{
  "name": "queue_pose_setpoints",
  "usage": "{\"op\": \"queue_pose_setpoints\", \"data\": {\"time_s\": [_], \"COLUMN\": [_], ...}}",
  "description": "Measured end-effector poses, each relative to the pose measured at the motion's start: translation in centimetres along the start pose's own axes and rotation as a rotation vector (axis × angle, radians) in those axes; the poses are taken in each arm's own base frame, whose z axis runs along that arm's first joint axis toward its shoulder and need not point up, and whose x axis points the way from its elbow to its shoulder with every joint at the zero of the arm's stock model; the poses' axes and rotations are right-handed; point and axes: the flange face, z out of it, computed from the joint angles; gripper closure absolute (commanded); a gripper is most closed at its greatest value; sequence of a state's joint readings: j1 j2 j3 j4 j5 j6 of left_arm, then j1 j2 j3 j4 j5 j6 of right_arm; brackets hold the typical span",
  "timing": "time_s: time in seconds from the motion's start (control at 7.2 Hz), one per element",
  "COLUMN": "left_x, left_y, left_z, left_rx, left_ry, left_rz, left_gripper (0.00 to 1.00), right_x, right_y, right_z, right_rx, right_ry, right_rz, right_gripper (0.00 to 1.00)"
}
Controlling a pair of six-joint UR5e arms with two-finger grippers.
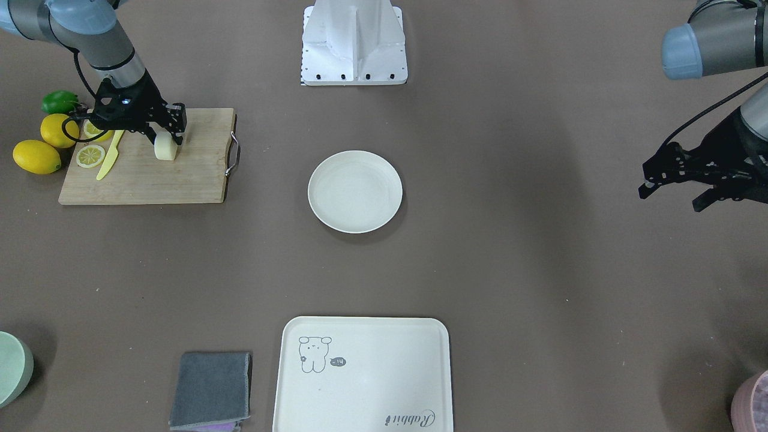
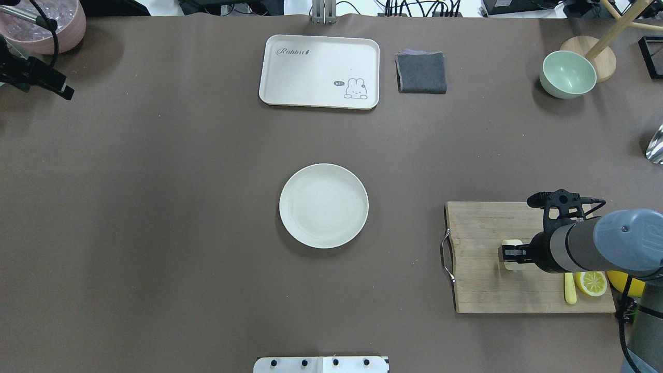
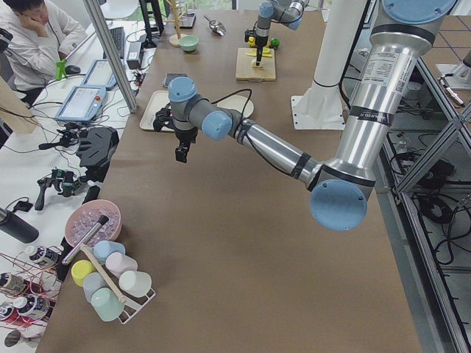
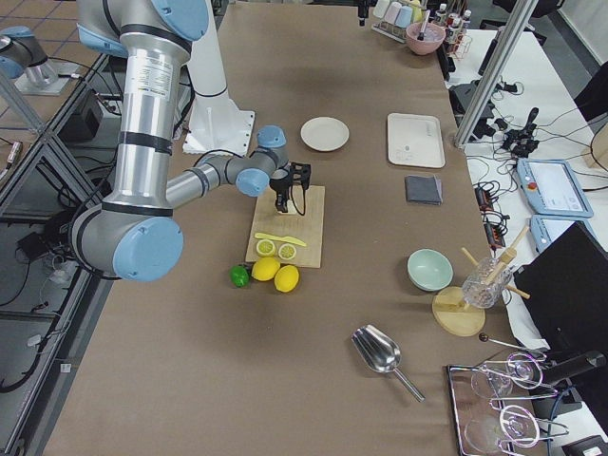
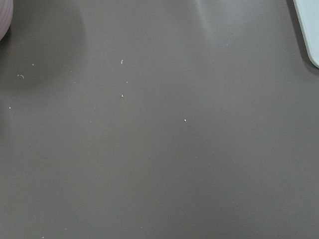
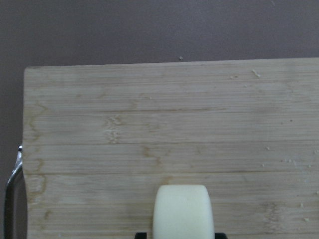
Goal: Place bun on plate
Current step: 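Lower the right gripper over the cream bun and close on it, then lift the bun with the right gripper and carry it over the plate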
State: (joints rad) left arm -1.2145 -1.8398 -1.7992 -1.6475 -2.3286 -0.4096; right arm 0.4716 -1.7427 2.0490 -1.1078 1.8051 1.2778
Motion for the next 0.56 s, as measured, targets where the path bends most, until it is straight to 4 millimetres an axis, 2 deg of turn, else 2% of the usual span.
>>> {"op": "queue_pose_setpoints", "data": {"time_s": [0.14,0.28,0.56], "left_x": [0.0,0.0,0.1], "left_y": [0.0,0.0,0.0], "left_z": [0.1,0.1,0.0], "left_rx": [-0.001,-0.002,-0.001], "left_ry": [0.000,0.000,0.000], "left_rz": [-0.001,-0.001,0.000], "left_gripper": [0.02,0.02,0.02], "right_x": [0.1,0.2,0.3], "right_y": [0.0,-0.2,-1.7], "right_z": [0.1,0.0,-2.2], "right_rx": [0.001,0.003,0.015], "right_ry": [0.004,0.003,-0.028], "right_rz": [0.001,0.004,0.032], "right_gripper": [0.59,0.60,0.64]}}
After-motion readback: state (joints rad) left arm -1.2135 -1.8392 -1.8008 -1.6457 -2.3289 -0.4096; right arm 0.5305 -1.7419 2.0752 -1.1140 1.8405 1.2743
